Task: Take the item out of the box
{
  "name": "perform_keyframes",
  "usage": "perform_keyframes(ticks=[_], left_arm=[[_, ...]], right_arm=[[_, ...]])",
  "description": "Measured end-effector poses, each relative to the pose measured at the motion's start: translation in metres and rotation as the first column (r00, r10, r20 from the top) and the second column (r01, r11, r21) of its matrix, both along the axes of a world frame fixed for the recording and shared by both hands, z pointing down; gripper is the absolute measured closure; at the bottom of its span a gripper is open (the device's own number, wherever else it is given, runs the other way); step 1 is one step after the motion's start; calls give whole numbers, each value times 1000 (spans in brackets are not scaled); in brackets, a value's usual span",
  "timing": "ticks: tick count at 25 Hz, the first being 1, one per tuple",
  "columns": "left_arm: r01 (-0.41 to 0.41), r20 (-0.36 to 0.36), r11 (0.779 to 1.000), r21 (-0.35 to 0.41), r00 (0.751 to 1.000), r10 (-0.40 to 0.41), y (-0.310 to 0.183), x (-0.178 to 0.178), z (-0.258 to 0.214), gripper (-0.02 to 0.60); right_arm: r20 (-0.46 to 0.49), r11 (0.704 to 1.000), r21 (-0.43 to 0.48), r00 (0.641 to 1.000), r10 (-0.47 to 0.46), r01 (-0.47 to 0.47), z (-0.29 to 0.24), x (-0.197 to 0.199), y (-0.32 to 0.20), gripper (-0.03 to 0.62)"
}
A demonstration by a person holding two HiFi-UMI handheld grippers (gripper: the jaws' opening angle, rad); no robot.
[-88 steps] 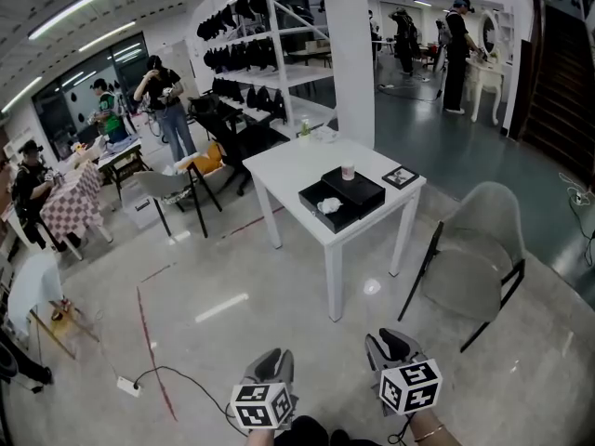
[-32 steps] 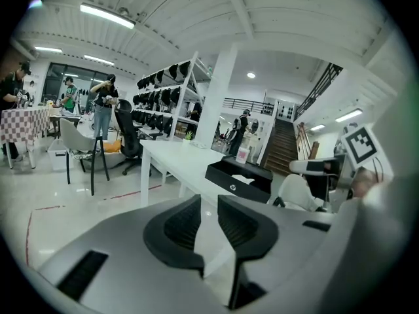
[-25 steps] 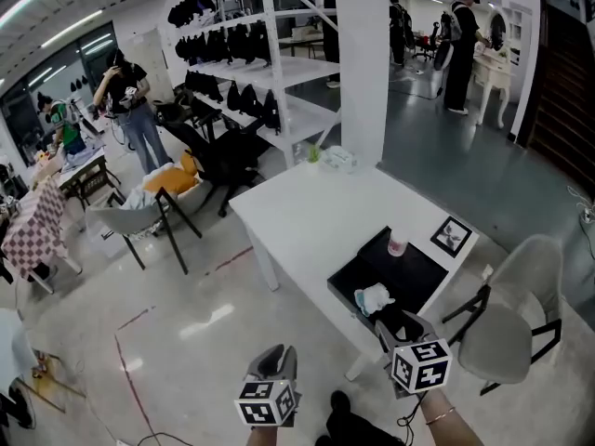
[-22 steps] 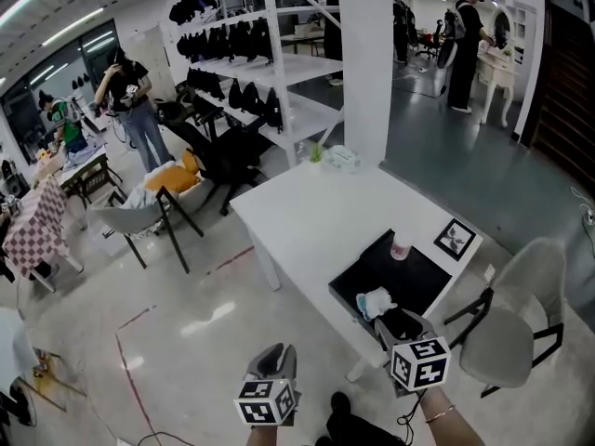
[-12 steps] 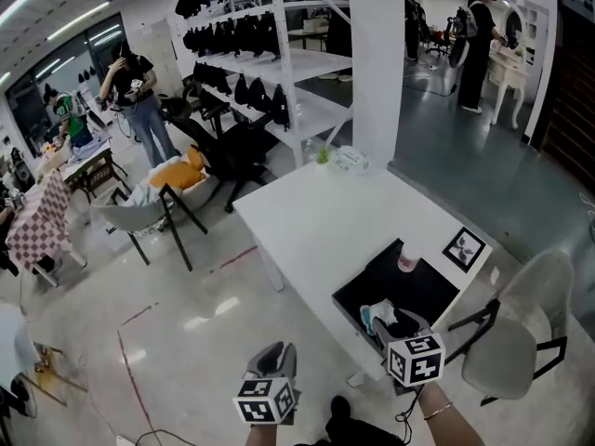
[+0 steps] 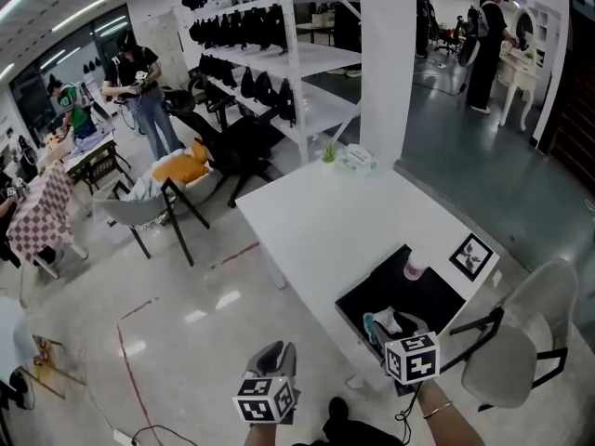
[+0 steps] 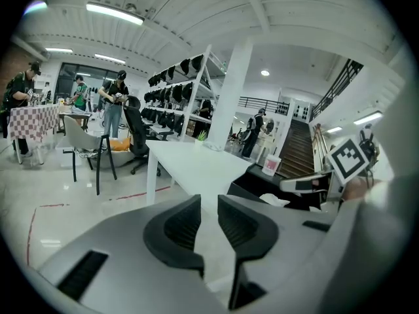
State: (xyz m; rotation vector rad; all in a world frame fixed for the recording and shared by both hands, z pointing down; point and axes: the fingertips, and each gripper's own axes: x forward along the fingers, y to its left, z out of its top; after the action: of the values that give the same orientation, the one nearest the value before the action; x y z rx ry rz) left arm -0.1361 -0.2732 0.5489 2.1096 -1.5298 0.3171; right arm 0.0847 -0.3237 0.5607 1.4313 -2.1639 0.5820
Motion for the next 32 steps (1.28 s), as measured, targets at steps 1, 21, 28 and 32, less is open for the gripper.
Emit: perform_keyframes(ticks=[1,21,28,32], left_arm=[[2,0,1000,-1,1000,-2,-1,0,1,505],[43,-21,999,-32,999,-43,-13,-13,12,505],[58,-25,998,-36,998,-59,-15,-19,13,505],[61,-22,997,-38,998,-62,-15,-19,14,505]], right_arm=[[-8,1000,-5,1000,-6,5,3,0,-2,382],[-175,984,-169,980,-94,64,51,-6,-14,336],[-213,972,-225,970,-113,64,65,-7,-15,336],[-225,961,-270,967,-120,56,72,-5,-15,338]])
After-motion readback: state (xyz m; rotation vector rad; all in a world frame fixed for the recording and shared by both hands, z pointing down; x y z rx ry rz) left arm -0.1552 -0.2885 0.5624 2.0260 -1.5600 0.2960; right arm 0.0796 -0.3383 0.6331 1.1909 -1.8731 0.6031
